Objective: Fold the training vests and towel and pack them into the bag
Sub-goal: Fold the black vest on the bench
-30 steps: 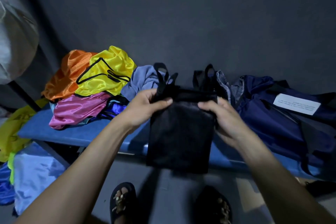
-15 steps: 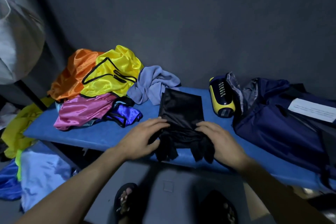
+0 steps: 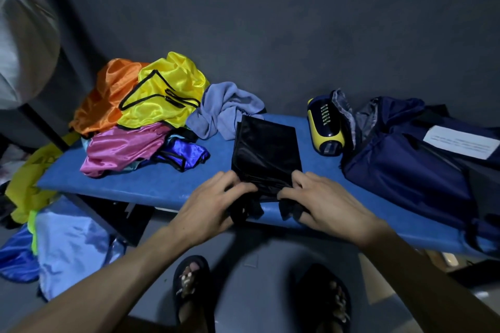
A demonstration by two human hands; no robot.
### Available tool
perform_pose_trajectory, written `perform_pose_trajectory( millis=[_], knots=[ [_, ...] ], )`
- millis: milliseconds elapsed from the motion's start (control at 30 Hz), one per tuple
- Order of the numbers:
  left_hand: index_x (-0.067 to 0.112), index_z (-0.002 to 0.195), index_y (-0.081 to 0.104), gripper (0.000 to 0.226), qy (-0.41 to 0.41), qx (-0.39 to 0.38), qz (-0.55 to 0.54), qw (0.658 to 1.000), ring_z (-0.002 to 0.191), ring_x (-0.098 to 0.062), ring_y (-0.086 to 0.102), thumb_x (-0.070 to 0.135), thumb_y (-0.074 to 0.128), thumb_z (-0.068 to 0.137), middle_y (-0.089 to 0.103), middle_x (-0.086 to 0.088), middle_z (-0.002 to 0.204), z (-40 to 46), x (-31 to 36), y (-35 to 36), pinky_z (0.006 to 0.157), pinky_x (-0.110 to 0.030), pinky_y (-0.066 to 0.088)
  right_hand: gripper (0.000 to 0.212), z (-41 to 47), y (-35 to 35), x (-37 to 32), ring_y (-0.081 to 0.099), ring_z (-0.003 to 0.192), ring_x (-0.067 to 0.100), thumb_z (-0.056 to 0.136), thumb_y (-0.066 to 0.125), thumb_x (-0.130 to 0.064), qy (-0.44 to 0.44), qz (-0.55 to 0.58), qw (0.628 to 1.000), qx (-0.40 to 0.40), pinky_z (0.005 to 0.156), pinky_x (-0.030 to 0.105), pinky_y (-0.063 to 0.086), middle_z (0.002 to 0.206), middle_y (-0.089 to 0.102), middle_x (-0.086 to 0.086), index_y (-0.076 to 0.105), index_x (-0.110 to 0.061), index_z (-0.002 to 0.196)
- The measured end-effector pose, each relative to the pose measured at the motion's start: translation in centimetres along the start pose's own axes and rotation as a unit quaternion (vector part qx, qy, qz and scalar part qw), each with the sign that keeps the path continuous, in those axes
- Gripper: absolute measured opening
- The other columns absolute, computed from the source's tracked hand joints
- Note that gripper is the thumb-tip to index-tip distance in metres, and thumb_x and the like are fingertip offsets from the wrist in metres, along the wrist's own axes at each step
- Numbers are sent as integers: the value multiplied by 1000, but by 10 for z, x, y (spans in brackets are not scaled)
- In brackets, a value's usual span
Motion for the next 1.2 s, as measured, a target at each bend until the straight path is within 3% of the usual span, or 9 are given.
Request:
perform_pose_trajectory(
  millis=[167,367,500,600,733,800,933,1067,1200],
  knots=[
    [27,133,50,67,-19,-1,88,996,96,-23,51,57,75,79,52,2,116,-10,15,22,77,-39,50,15,-5,9,-4,50,74,13,100,51,-41,31,121,990,60,64,39,46,94,46,-11,59,-29,105],
    [26,106,64,17,19,41,118,992,87,-22,50,32,64,91,56,4,103,4,31,20,71,-34,38,7,-14,10,-1,57,78,5,93,67,-29,49,234,961,142,68,23,46,93,54,-14,70,-25,98],
    [24,114,62,21,36,10,104,994,86,-21,51,33,64,94,56,3,103,8,30,19,69,-33,43,7,-22,10,1,56,72,3,90,76,-21,47,257,953,152,64,11,38,97,49,-13,73,-22,96],
    [24,124,60,40,17,-17,118,993,88,-22,52,44,69,90,54,1,110,8,35,22,67,-34,48,18,-23,12,2,54,72,8,90,73,-17,31,244,964,105,64,21,45,105,42,-14,69,-27,104],
    [22,105,61,25,10,-45,113,993,85,-19,50,32,74,86,51,1,103,11,35,22,55,-26,36,67,-19,15,0,50,82,15,82,65,0,22,145,989,-7,69,32,47,112,33,-9,54,-37,137],
    [20,97,57,21,28,-60,92,994,83,-19,51,26,73,86,50,1,100,11,35,21,57,-25,30,65,-18,15,0,46,82,13,84,60,3,4,124,992,-15,69,33,44,107,32,-8,55,-35,137],
    [19,93,52,29,55,-55,51,996,82,-20,50,13,75,78,51,-1,96,10,35,15,58,-29,37,45,-18,17,6,48,78,14,91,57,-1,-10,126,992,-6,67,40,48,105,34,-12,62,-29,125],
    [18,101,62,28,100,-38,70,992,84,-22,50,7,68,76,54,0,96,15,36,6,74,-28,38,26,-20,13,6,47,85,12,91,70,-10,-7,136,987,89,68,34,45,101,42,-10,71,-26,111],
    [20,125,62,49,130,-53,78,987,92,-22,53,12,48,79,57,4,102,23,39,-3,106,-37,36,21,-22,13,8,47,115,19,88,77,-13,8,145,978,149,93,34,43,124,48,-6,74,-28,103]
  ],
)
Point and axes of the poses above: each hand's wrist, its own z-axis towards the middle knuckle, its own y-axis out of the palm, x = y × z, the point moved 3 cm from there along z, towards the middle knuckle
